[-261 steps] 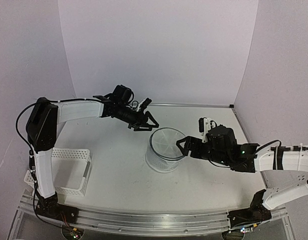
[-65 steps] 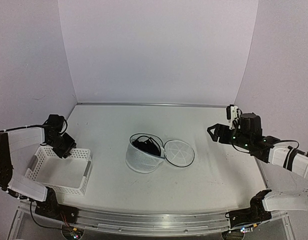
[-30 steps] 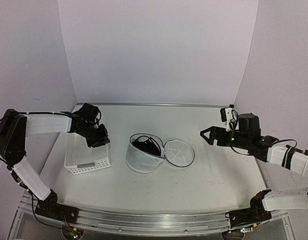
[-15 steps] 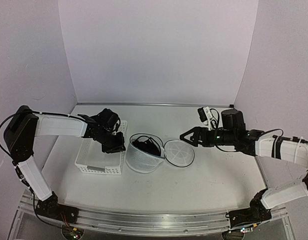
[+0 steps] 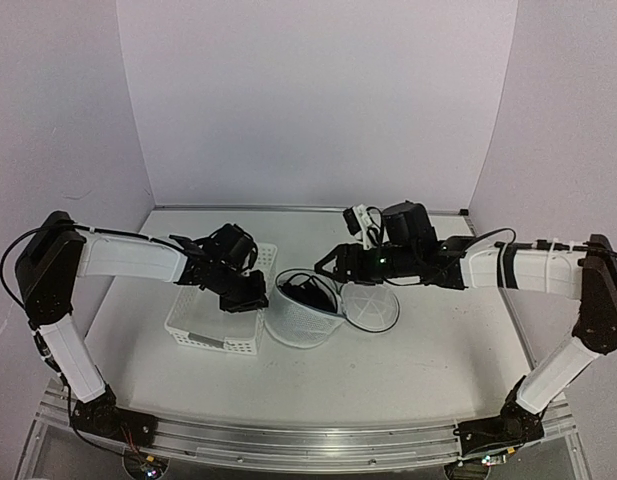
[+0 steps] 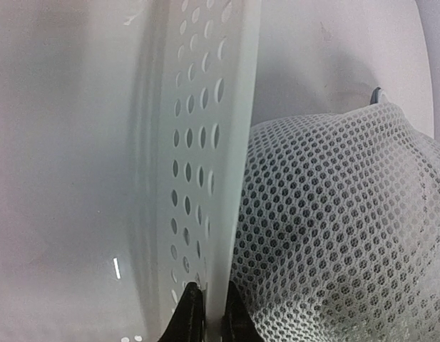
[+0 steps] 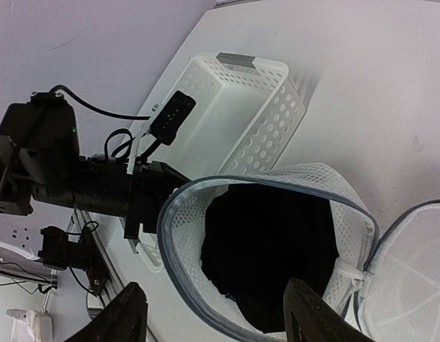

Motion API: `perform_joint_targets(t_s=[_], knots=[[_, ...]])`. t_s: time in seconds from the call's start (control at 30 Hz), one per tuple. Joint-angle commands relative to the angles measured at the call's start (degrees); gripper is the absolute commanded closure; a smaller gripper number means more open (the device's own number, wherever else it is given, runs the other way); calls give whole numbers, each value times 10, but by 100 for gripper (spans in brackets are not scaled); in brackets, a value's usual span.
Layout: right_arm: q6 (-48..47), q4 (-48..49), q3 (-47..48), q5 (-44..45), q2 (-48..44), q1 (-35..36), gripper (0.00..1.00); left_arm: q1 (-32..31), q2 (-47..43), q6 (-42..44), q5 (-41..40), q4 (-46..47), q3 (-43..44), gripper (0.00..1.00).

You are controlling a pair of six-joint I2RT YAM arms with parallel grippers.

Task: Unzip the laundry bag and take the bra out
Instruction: Move the bin to the center of the board.

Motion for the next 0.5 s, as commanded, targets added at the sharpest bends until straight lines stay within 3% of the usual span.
perform_joint_targets(t_s=[0.0, 0.47], knots=[[5, -34, 50, 34, 43, 16, 36, -14, 14, -21, 33, 70, 14, 99], [2, -103, 86, 73, 120, 37, 45, -62, 70, -44, 52, 120, 58, 97]])
